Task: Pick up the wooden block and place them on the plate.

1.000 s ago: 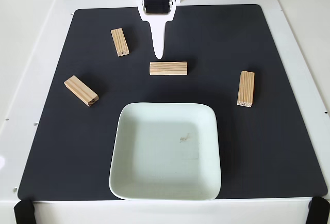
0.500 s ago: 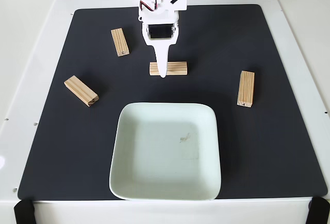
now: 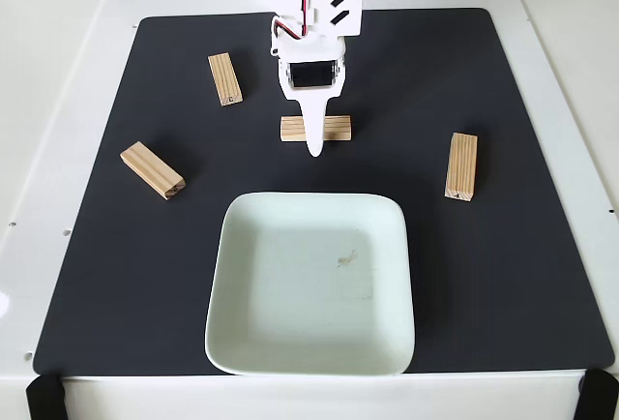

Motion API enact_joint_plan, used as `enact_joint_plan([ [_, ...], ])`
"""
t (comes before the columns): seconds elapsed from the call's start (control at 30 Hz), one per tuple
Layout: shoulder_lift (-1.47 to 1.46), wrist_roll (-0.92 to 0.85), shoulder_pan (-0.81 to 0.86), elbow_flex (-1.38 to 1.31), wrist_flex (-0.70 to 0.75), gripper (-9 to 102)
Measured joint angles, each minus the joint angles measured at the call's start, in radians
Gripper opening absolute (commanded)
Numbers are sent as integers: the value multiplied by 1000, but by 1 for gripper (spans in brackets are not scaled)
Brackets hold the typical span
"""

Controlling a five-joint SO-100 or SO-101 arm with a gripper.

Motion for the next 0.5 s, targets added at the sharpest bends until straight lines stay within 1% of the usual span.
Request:
enact_joint_plan([
  [0.2, -14, 0, 0, 0, -3, 27],
  [0.3, -23, -2, 0, 0, -44, 27],
  [0.5, -25, -32, 2, 0, -54, 27],
])
